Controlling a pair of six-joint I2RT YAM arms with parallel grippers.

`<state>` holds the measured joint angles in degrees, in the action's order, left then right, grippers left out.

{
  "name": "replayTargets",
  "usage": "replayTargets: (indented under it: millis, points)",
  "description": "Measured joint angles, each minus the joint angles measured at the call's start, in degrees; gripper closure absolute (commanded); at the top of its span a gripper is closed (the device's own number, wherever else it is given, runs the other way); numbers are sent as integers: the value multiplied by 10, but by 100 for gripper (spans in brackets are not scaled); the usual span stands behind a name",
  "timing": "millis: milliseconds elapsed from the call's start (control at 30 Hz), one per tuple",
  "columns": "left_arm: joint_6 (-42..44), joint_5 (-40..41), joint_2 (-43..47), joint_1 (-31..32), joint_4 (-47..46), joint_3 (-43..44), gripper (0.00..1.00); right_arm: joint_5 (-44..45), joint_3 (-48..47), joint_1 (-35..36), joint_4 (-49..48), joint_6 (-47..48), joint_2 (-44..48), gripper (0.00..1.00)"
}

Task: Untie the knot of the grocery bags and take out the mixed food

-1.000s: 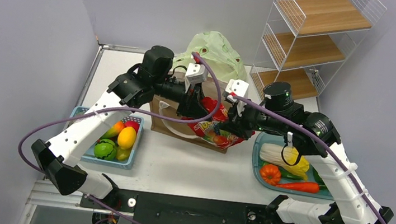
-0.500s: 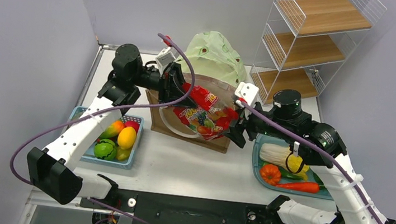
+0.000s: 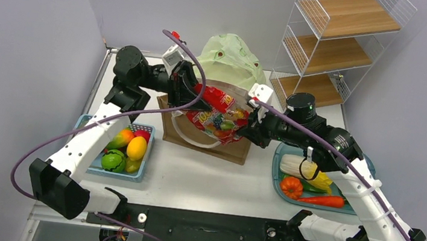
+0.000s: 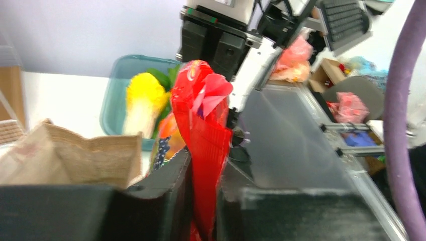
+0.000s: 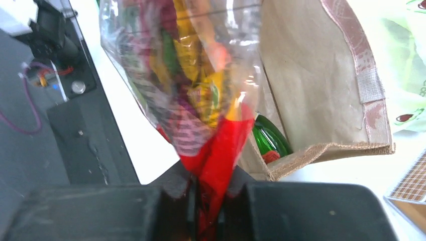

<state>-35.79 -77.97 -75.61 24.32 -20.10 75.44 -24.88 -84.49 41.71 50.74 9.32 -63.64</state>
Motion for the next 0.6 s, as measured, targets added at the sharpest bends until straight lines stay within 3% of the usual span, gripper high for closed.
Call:
replayTargets:
  millis: [67,133,367,600]
  points:
    - [6,17,-6,-8,9,12,38,-10,2,-11,-10,-13,3,100]
    - [30,50,-13,-20,32,38,31,-17,12,-47,-6,-28,11,100]
    - [158,205,-17,-39,127,108,29,-40,77,-222,0,-98,75,100]
    - [203,251,-39,-41,156,112,29,-49,126,-375,-10,-165,206,100]
